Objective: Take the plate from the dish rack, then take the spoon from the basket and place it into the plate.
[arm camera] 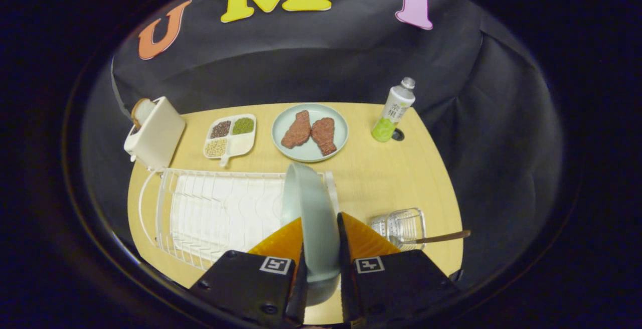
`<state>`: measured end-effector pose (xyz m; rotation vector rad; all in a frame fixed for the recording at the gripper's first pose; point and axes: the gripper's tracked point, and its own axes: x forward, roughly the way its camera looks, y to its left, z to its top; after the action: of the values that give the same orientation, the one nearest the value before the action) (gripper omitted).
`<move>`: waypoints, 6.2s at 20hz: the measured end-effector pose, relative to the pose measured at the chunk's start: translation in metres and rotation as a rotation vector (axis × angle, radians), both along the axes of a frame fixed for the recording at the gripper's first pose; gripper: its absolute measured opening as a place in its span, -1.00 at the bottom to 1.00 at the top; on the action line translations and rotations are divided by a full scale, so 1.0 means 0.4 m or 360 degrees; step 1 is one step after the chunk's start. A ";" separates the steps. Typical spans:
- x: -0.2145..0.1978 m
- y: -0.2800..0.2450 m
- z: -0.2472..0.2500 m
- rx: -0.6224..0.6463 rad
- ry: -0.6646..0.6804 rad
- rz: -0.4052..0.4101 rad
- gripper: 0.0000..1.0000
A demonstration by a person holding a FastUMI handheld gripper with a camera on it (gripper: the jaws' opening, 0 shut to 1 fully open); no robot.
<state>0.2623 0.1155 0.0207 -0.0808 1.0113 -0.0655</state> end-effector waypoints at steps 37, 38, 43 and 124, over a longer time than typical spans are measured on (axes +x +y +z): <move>-0.514 -0.006 -0.400 0.1063 0.0200 0.0068 0.18; -0.509 -0.024 -0.391 0.1032 0.0153 0.0081 0.27; -0.470 -0.120 -0.319 0.0797 -0.0226 0.0179 0.71; -0.512 0.092 -0.130 0.0602 -0.1180 0.0448 -0.77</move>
<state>0.0577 0.1524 -0.0315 0.1413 0.2522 0.3334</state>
